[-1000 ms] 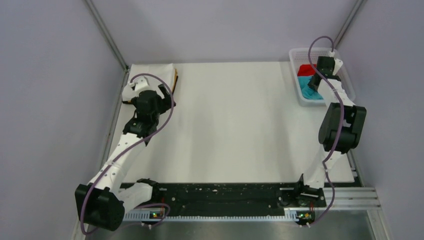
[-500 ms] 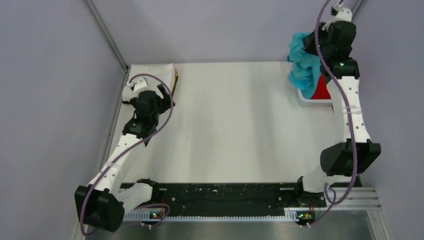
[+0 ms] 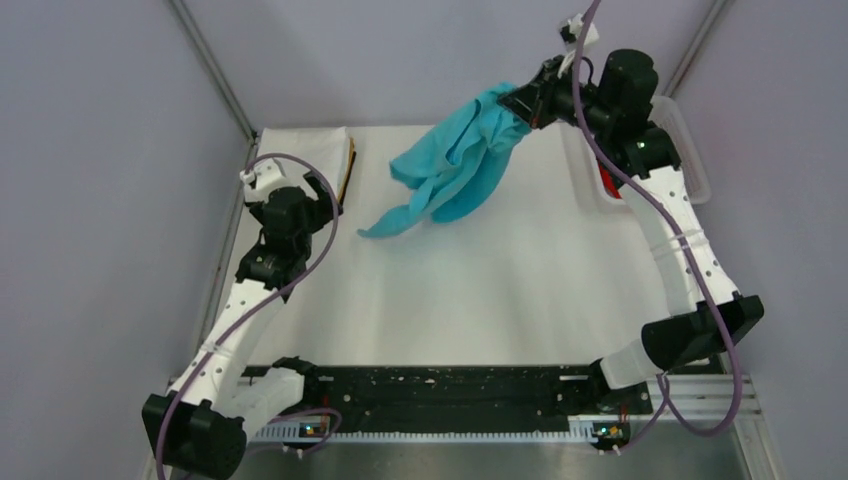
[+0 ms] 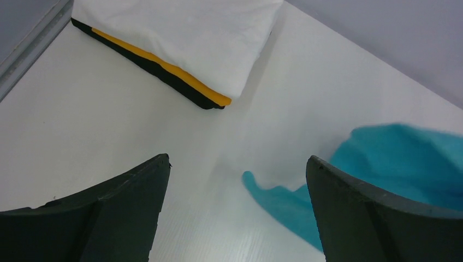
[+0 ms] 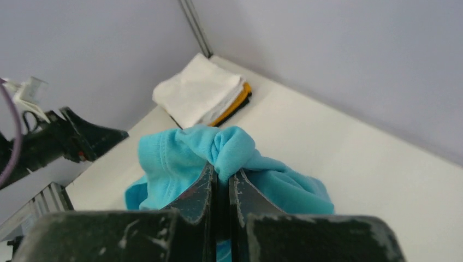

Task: Fold and stack the t-shirts
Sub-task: Move the tshirt to the center of the board, then flatten out the tshirt

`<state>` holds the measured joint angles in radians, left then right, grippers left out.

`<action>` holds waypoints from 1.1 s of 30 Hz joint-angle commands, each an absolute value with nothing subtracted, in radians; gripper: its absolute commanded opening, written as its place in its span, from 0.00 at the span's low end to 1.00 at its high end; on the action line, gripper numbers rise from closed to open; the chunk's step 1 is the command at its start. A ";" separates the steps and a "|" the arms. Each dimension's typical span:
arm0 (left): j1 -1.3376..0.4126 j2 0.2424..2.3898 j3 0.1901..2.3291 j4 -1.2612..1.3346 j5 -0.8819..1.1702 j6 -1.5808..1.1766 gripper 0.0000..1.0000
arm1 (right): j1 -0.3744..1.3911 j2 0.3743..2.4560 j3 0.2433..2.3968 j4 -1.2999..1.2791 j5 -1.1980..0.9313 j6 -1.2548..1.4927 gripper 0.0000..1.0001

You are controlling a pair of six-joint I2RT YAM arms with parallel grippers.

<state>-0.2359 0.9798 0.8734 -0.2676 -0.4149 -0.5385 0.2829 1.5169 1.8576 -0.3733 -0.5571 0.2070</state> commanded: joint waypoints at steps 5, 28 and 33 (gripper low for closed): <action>-0.231 0.980 0.865 -0.328 -0.420 -0.594 0.99 | 0.167 1.437 1.240 -0.182 -0.380 0.362 0.07; -0.206 1.134 0.628 -0.593 -0.047 -0.768 0.96 | 0.802 1.859 1.434 -0.227 0.020 -0.087 0.87; -0.206 1.208 0.610 -0.501 -0.035 -0.796 0.86 | 0.870 2.048 1.584 -0.202 0.017 -0.066 0.78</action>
